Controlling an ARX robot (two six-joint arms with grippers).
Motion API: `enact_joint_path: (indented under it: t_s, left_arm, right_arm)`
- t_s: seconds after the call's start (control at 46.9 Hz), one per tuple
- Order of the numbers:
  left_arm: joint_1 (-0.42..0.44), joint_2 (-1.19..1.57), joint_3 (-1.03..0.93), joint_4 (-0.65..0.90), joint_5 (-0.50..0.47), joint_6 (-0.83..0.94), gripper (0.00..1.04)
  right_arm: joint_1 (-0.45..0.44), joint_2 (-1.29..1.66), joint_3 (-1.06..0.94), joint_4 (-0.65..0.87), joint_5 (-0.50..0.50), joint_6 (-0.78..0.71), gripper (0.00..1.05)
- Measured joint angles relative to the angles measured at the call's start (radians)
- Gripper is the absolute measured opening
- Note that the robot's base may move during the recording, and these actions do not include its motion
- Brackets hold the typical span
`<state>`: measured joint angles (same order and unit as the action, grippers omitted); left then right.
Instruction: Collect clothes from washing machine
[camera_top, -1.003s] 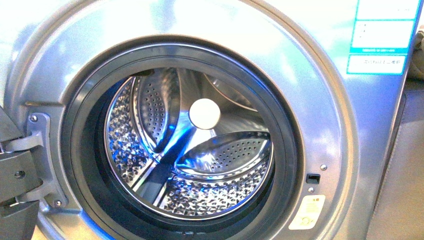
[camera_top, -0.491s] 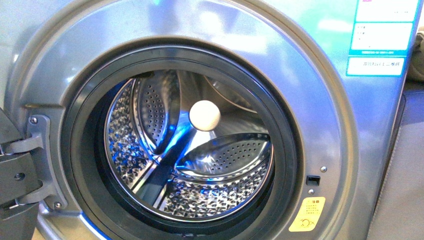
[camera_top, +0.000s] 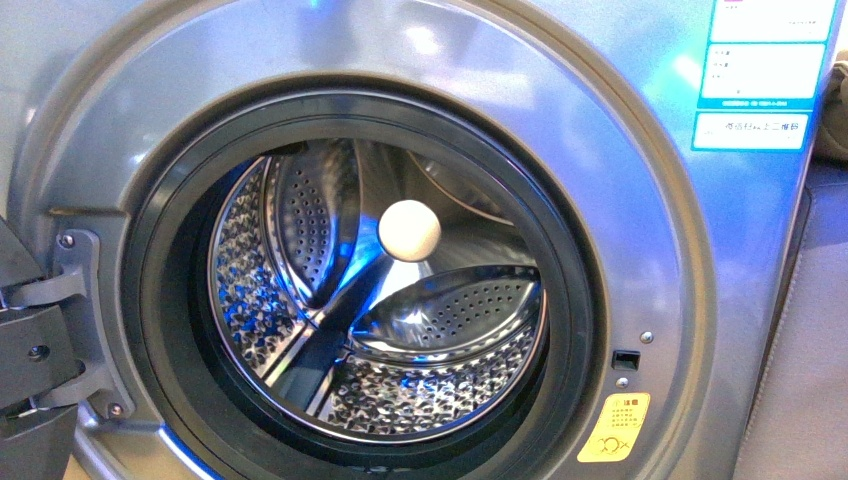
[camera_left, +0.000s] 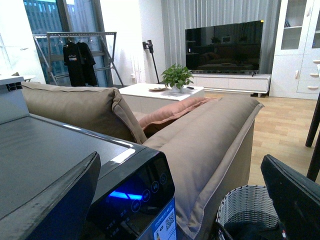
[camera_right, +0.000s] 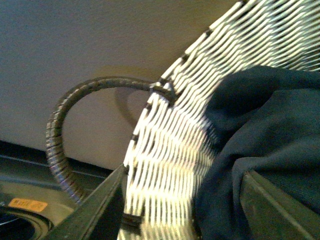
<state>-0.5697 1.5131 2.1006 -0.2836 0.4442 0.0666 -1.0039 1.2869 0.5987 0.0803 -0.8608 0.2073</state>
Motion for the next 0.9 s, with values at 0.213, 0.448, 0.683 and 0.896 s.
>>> enact_joint_path:
  t_s: [0.213,0.448,0.683,0.896]
  left_arm:
    - [0.0,0.0,0.0,0.0,0.0,0.0,0.98]
    - [0.0,0.0,0.002,0.0,0.0,0.0,0.98]
    - [0.0,0.0,0.002,0.0,0.0,0.0,0.98]
    - [-0.031,0.066,0.182,-0.272,-0.283,-0.156,0.98]
  right_arm:
    - [0.056,-0.185,0.043,0.016,-0.005,0.146,0.96]
    - [0.082,-0.324,0.09,0.181,-0.014,0.275,0.97]
    - [0.293,-0.552,0.077,0.281,0.108,0.191,0.97]
    - [0.561,-0.756,-0.049,0.22,0.291,0.038,0.97]
